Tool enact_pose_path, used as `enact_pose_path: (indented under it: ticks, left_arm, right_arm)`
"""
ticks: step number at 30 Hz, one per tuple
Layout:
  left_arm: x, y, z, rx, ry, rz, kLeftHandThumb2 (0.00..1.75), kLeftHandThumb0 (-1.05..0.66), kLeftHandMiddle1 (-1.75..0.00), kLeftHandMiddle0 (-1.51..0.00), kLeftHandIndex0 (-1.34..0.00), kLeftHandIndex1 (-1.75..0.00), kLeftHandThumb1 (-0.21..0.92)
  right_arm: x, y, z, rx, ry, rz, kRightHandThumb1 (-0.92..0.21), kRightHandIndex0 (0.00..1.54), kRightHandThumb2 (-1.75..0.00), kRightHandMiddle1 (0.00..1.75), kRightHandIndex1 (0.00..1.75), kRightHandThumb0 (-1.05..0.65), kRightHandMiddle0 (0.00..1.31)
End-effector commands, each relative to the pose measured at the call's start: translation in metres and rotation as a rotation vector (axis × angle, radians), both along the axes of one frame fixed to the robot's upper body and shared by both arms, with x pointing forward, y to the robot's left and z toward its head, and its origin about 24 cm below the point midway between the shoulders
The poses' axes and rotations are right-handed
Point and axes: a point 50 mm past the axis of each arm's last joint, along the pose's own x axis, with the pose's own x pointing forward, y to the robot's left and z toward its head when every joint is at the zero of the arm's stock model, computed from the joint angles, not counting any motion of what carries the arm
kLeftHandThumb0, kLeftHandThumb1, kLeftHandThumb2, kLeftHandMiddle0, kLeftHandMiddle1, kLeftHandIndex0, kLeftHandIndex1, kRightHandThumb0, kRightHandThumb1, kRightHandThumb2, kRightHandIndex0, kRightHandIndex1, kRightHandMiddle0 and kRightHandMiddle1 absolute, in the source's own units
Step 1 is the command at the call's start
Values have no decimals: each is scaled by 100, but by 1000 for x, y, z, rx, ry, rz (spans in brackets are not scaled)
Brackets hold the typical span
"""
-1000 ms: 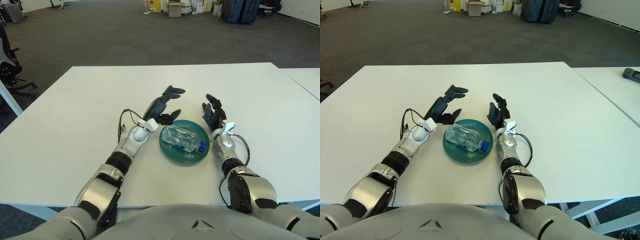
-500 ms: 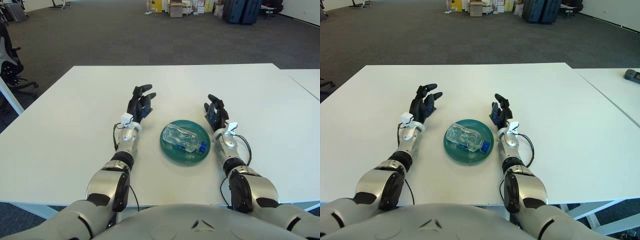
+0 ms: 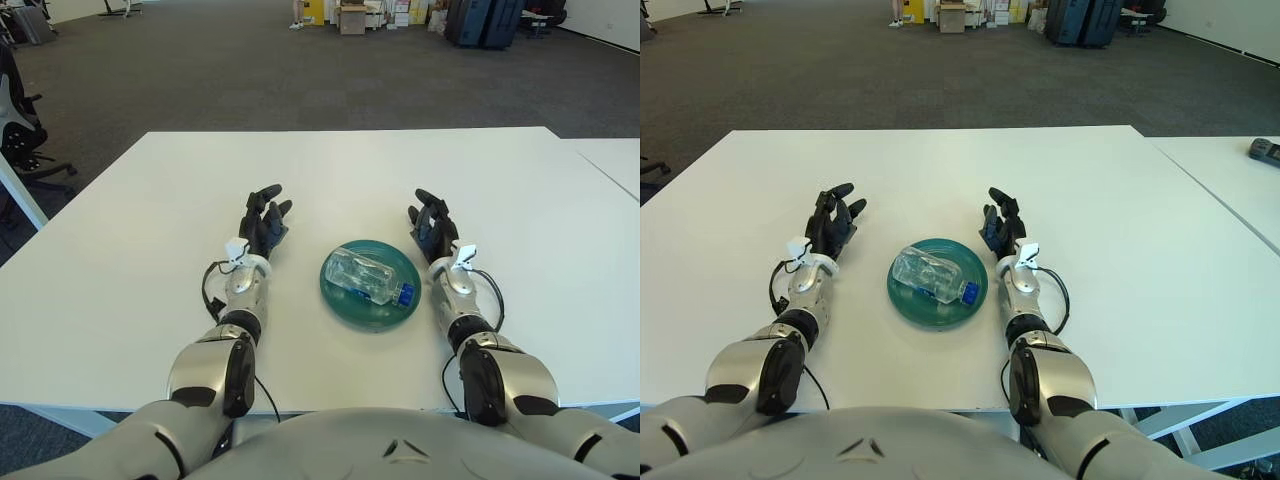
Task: Put the bottle into the plate.
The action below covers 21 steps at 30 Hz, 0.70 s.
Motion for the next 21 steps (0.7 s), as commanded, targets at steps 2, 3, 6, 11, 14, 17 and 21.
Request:
enact_pose_path:
  ticks: [2,3,6,11,14,17,21]
  left_arm:
    - [-5,9,-5,6,19,32,94,-76,-51,-44,-6,-108,92]
    - [-7,10,-6,9,26,38,94,-76,-51,-44,-6,-108,92]
    - [-9,12,-9,16,39,52,93,-76,-50,-44,-5,-108,92]
    - [-13,16,-14,35,78,78,93,-76,-48,-40,-2,-106,92]
    - [-15,17,-17,47,101,86,93,-77,-44,-36,0,-103,92]
    - [-16,18,-20,67,126,87,93,-78,-41,-32,0,-97,92]
    - [-18,17,-23,108,148,75,94,-78,-33,-29,0,-88,92]
  right_arm:
    - [-24,-11,-29,17,168,-30,-92,31,-90,73,1,-75,0]
    - [-24,-11,-29,18,167,-29,-92,31,-90,73,1,-75,0]
    - [-24,-13,-29,21,164,-29,-92,31,-90,73,1,-75,0]
    - [-24,-15,-28,21,160,-29,-92,32,-90,72,2,-75,0]
    - [-24,-16,-28,18,159,-30,-92,32,-89,72,2,-75,0]
    - [-24,-16,-28,15,159,-31,-92,32,-89,72,2,-75,0]
    - [-24,-16,-28,12,157,-32,-92,32,-89,72,1,-75,0]
